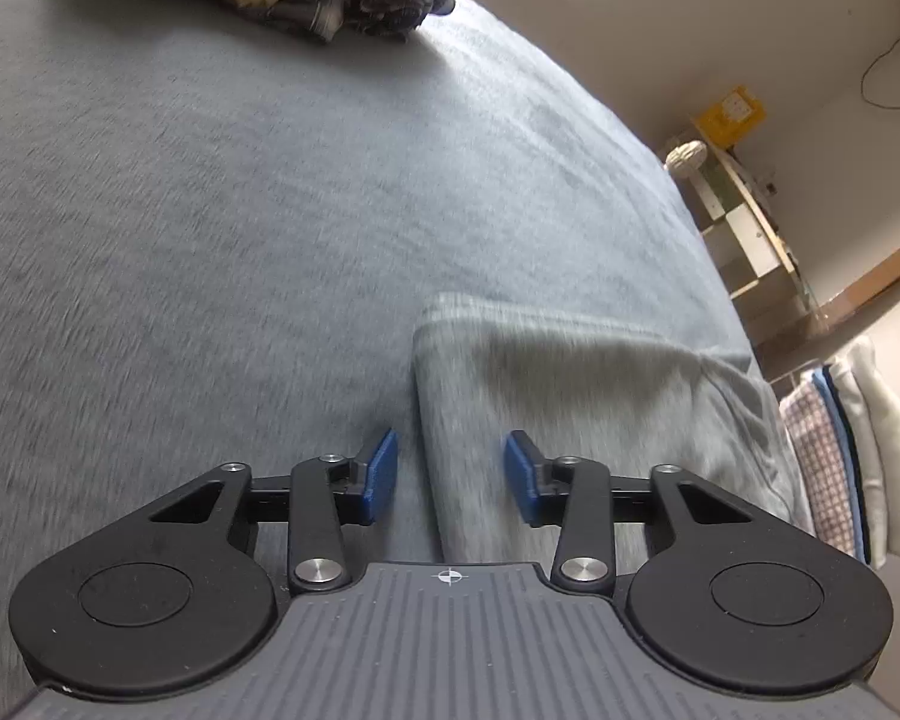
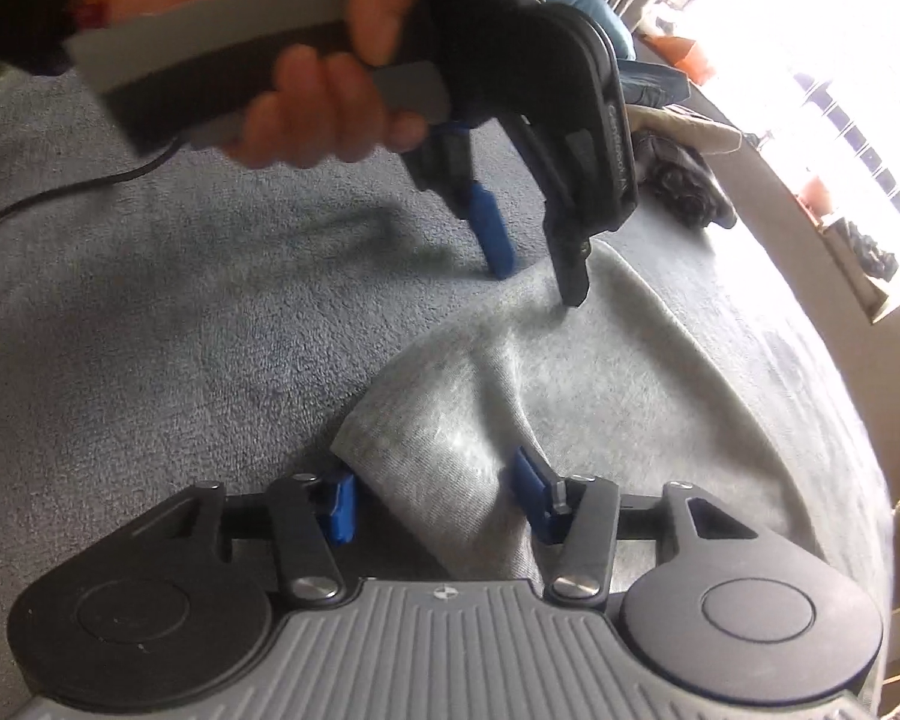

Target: Fold clothes

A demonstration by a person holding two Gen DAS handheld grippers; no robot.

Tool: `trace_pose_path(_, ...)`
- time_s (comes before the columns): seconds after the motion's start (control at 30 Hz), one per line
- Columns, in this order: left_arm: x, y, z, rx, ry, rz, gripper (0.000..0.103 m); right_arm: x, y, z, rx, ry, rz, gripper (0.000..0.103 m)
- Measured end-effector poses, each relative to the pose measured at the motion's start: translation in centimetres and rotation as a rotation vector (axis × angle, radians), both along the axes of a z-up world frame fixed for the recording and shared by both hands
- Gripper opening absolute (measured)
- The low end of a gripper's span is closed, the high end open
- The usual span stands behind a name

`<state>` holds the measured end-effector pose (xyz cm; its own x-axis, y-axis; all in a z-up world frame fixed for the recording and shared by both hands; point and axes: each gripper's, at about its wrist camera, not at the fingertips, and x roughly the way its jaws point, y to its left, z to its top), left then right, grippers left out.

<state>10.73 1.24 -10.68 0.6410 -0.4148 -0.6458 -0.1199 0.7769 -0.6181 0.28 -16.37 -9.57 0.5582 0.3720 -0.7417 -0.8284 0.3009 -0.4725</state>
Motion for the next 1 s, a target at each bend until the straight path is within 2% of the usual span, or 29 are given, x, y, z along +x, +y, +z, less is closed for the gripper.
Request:
trace_pose_path(0.13, 1.0, -0.5, -0.6, -0.021, -0.016, -0.008, 0.027, 0.1, 0.0, -0.4, -0.031, -0.046, 0.000, 0.037)
trace_pose_path(0.2, 1.0, -1.1, -0.7, -0.004, -0.026, -0.002, 0.015, 0.2, 0.0, -0.7, -0.051, -0.075, 0.006, 0.024)
trace_pose_path(0.27, 0.9, -1.3, -0.6, -0.004, -0.040, 0.018, 0.008, 0.5, 0.2, -0.8, -0.066, -0.101, 0.016, 0.018)
trace_pose_path(0.5, -1.0, 0.2, 0.3, -0.103, -0.081, 0.110, 0.006, 0.6, 0.5, 0.6, -0.067, -0.100, 0.048, 0.015)
trace_pose_path(0.7, -3.3, 2.8, 1.5, -0.104, -0.092, 0.130, 0.006, 0.1, 1.7, 2.5, -0.018, 0.020, 0.044, 0.015)
trace_pose_path(0.9, -6.7, 7.9, 2.2, -0.063, -0.038, 0.229, 0.006, -0.2, 5.4, 4.7, 0.120, 0.201, 0.104, 0.015)
trace_pose_path(1.0, -8.9, 10.8, 3.2, -0.011, -0.003, 0.281, 0.006, -0.2, 7.4, 5.9, 0.196, 0.315, 0.150, 0.015)
